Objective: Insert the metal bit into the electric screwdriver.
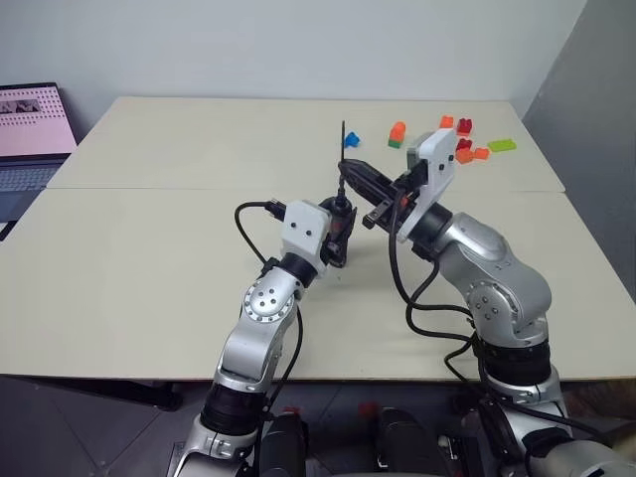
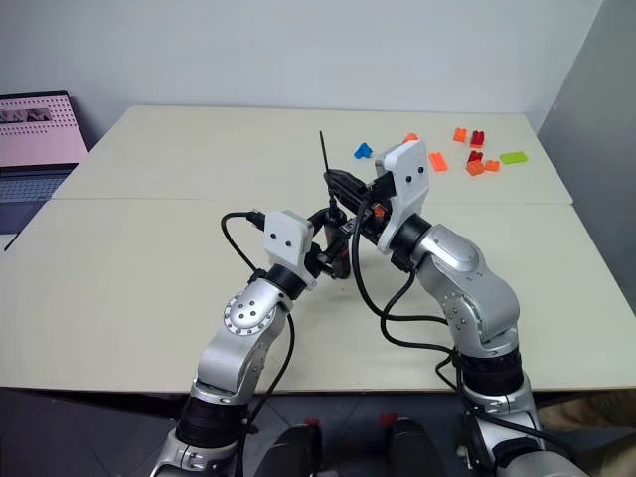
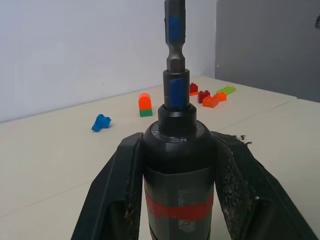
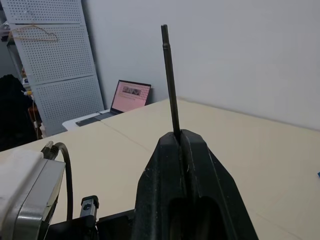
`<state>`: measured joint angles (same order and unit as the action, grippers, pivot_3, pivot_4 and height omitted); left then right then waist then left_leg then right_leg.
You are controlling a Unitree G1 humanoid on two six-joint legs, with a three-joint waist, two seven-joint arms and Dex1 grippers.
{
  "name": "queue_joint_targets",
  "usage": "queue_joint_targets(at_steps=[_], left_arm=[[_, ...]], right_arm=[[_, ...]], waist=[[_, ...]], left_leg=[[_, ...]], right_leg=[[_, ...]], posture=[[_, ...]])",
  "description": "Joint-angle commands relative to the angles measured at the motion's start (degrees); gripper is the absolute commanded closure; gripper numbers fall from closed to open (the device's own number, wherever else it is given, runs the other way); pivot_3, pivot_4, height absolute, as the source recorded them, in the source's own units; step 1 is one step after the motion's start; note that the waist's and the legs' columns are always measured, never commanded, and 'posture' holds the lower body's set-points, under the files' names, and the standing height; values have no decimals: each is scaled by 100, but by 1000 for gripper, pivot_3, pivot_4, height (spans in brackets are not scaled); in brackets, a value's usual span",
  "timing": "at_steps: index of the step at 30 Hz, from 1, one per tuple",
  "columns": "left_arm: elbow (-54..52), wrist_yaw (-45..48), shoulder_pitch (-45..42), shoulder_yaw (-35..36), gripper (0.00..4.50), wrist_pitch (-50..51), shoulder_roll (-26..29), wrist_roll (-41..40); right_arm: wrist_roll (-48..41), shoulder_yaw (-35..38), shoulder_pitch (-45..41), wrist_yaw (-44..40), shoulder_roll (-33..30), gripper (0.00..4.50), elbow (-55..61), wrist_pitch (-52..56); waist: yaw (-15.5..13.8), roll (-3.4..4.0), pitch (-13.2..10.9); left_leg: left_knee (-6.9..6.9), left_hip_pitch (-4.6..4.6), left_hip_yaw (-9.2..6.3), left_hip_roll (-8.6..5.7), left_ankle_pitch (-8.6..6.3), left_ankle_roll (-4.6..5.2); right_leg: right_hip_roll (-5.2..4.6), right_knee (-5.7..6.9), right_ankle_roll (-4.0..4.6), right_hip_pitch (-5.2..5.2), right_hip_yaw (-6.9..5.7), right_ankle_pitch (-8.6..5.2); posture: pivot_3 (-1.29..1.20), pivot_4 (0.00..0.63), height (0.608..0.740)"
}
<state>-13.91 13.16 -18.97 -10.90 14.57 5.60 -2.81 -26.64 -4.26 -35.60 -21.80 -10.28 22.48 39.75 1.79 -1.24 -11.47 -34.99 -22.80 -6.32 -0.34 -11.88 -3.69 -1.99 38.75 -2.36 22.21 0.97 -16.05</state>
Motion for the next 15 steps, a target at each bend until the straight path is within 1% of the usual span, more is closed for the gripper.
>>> queue_joint_targets(at_steps=[1, 8, 15], left_arm=[[-100, -45, 28, 2, 2858, 21, -4, 95], [-110, -48, 33, -11, 2858, 36, -13, 99], [-97, -40, 13, -15, 2858, 37, -13, 105]], right_arm=[[-81, -182, 68, 79, -33, 4500, 17, 516], [-113, -220, 41, 162, -65, 4500, 94, 856], [-269, -114, -51, -205, -328, 4500, -93, 871]], waist=[[-1, 0, 2], [0, 0, 13], [0, 1, 20]], left_leg=[[0, 0, -1, 0, 0, 0], [0, 0, -1, 0, 0, 0], [0, 0, -1, 0, 0, 0]], right_leg=[[0, 0, 0, 0, 0, 0], [0, 0, 0, 0, 0, 0], [0, -3, -1, -1, -1, 0]], posture=[[0, 150, 740], [0, 150, 740], [0, 150, 740]])
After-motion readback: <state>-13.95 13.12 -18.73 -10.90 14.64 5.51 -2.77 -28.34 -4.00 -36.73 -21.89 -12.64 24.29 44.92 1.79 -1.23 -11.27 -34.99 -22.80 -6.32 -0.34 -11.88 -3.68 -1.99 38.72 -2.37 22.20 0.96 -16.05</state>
